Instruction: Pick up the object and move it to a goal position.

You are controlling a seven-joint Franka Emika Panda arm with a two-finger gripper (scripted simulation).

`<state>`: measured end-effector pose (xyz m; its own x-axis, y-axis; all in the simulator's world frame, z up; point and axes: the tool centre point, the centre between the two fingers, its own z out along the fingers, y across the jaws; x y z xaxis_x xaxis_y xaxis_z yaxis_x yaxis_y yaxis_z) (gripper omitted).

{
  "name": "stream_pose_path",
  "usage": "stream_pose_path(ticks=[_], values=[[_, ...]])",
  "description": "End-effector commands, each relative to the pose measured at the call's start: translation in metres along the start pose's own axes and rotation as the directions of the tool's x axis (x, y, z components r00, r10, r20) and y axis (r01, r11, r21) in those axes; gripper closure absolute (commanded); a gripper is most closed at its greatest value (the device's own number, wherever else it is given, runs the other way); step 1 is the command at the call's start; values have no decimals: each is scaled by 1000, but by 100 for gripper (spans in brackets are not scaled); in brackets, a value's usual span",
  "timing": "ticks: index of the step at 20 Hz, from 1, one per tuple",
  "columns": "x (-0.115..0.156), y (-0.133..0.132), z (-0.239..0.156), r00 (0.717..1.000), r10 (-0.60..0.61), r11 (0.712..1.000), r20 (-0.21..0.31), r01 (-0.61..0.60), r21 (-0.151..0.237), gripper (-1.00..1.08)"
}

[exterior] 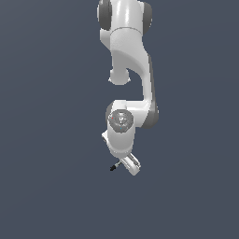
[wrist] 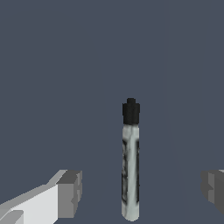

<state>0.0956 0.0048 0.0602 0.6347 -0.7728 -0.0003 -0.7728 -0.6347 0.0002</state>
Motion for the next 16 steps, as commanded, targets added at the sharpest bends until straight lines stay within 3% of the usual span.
stream_pose_path(ticks=[1,16], values=[[0,0,0,1000,0,1000,0,0,0,-92],[0,1,51,1000,5,1000,0,-5,0,-92]])
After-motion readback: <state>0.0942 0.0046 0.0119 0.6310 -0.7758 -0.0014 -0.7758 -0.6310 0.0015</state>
